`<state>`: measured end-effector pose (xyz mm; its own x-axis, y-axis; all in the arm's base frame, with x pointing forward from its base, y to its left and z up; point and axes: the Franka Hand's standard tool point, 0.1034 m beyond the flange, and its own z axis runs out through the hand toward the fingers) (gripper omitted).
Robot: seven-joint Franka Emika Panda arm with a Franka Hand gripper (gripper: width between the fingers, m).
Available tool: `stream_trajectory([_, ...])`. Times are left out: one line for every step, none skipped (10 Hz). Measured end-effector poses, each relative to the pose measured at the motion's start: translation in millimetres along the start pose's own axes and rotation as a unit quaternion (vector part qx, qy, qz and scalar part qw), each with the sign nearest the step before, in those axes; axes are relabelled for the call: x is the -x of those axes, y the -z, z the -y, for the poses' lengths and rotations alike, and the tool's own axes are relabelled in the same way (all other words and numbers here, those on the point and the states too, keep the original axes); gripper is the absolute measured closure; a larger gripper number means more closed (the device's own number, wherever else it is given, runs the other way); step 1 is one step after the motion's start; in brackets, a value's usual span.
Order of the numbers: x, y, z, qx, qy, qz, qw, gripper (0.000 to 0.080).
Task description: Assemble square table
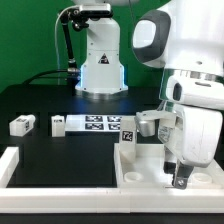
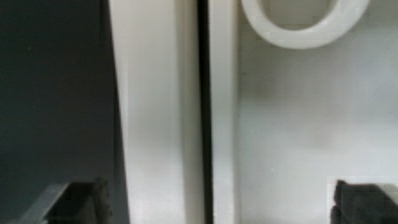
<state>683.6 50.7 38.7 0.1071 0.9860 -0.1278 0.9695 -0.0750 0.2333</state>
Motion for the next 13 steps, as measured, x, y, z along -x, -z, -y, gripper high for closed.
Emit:
stream_trajectory([0.1, 0.0, 0.0, 0.000, 0.000, 0.000, 1.000, 0.0155])
stream_trajectory([0.2, 0.0, 0.0, 0.000, 0.000, 0.000, 1.000, 0.0155])
stream_trajectory([0.3, -0.1, 0.0, 0.000, 0.000, 0.000, 1.000, 0.0151])
stream_trajectory([0.4, -0.1, 0.0, 0.000, 0.000, 0.000, 1.000, 0.0151])
stream_trajectory([0.6, -0.1, -0.1, 0.000, 0.000, 0.000, 1.000, 0.0151])
stream_trajectory([2.9, 0.8, -0.2, 0.000, -0.002, 0.001, 1.000, 0.0151])
stream_trajectory([19.9, 9.9, 3.7, -0.001, 0.017, 0.005, 1.000, 0.0151])
stream_trajectory([50.5, 26.1, 16.9, -0.012, 0.019, 0.015, 1.000, 0.0151])
stream_trajectory([80.9, 40.3, 27.7, -0.033, 0.014, 0.027, 0.999, 0.0151])
stream_trajectory([98.0, 56.4, 26.0, -0.041, 0.013, 0.034, 0.998, 0.0151])
stream_trajectory([100.9, 66.1, 19.0, -0.035, -0.035, 0.035, 0.998, 0.0151])
stream_trajectory([95.1, 66.5, 18.2, -0.031, -0.084, 0.035, 0.995, 0.0151])
stream_trajectory([95.1, 63.7, 20.6, -0.033, -0.103, 0.037, 0.993, 0.0151])
